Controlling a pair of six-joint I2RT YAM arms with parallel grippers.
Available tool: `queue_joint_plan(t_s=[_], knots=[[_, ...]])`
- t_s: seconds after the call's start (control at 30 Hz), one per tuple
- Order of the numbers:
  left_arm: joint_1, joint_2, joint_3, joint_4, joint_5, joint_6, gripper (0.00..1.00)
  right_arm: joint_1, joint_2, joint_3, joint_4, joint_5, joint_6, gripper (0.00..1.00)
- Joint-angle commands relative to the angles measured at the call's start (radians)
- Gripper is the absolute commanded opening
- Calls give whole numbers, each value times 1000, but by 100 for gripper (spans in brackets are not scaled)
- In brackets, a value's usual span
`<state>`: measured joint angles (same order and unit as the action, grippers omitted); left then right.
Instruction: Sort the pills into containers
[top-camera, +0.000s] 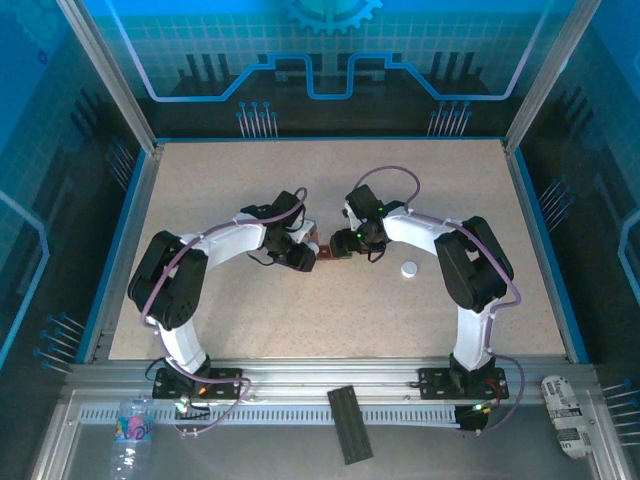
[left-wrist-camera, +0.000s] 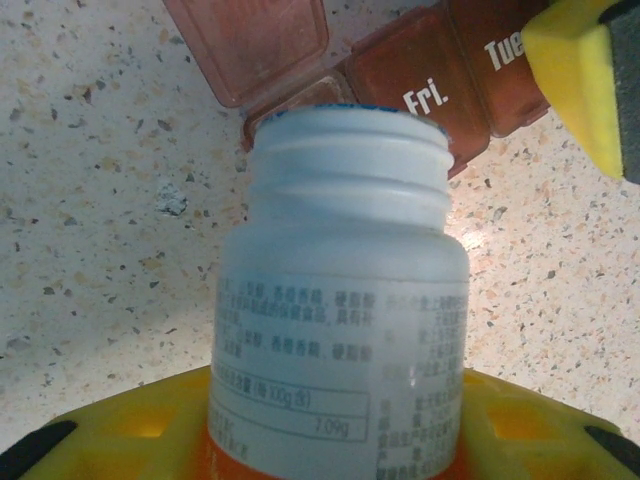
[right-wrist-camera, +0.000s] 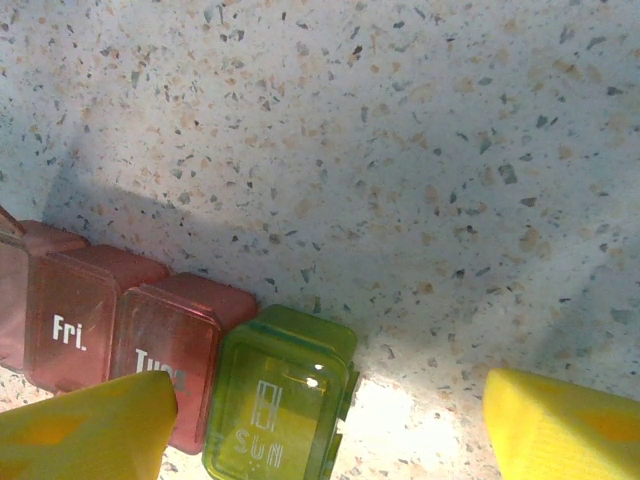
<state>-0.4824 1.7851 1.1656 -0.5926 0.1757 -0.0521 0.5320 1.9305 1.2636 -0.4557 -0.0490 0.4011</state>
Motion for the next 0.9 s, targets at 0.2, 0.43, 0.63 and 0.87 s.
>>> queue_joint_plan(t_s=[0.2,0.43,0.63,0.87], knots=[[3,31,64,-81,-27,31,0,14,14,-24,-14,2,12,81],[-8,44,83,-111,-46,42,0,14,13,-27,-12,1,10,81],[-18,57,107,-131,-54,52,0,14,10,-31,-11,1,12,81],[-27,79,138,-156,-70,62,0,14,10,-29,-12,0,12,81]])
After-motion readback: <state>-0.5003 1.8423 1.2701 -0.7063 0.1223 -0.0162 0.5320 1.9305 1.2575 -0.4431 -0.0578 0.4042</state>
